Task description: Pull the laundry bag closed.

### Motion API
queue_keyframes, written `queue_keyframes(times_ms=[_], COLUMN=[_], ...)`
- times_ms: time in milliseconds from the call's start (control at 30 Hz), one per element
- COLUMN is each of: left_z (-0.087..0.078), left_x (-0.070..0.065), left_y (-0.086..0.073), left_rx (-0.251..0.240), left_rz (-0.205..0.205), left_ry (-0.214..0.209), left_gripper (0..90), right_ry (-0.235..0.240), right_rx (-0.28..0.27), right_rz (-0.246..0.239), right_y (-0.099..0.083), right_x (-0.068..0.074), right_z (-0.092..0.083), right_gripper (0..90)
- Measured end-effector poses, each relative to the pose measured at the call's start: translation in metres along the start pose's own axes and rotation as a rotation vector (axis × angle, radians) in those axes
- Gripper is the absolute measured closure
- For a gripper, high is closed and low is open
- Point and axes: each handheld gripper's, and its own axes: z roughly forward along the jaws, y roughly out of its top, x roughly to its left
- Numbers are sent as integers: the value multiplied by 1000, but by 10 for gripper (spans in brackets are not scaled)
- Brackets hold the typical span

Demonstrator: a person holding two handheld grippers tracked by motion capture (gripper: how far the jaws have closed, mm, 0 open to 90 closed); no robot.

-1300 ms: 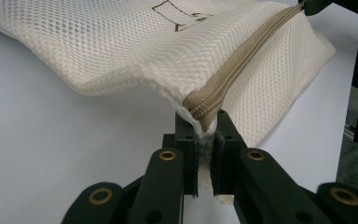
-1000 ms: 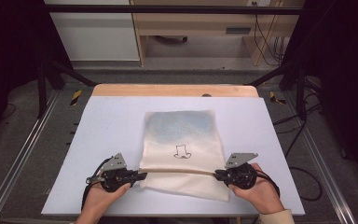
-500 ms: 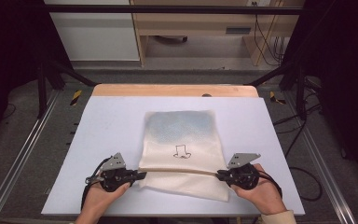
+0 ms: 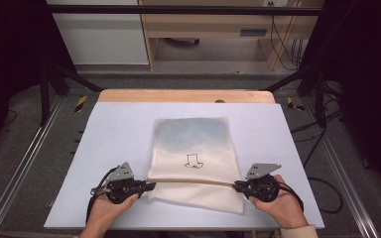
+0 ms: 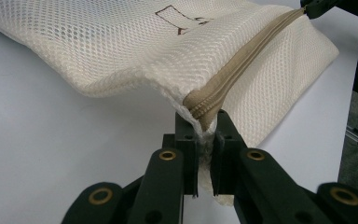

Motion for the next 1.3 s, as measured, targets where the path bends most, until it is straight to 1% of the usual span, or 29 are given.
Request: queue_keyframes(times_ms=[267,433,633,733,900,933,1167,1300], left_z=[0,0,0,0,0,0,-1,-1], left_x=[0,-1,-1,0,-1,-1,-1,-1], left_y=[0,0,0,1,1,1,1,1], left_rx=[-1,-1,-4,-5,-3,-4,-5,-8], left_rz=[1,2,4,6,9,7,8,2], left_ry=[-1,-5,-6,-4,1,-1,-4,-6], left_gripper=[831,831,831,832,831,831,832,831], right_ry=[-5,-10,-10,-11,-14,-14,-15,-15], right_rx=[-1,-8,-8,-2,0,2,8,9], right_rz=[1,13,7,3,10,4,12,18], right_y=[-2,-4,-4,-5,-6,-7,-8,-10], right_x=[-2,-3,-3,-3,-3,-4,-5,-5], right_z=[-2,-5,-5,-5,-5,-5,-4,-5], right_gripper=[820,820,820,820,820,820,820,821])
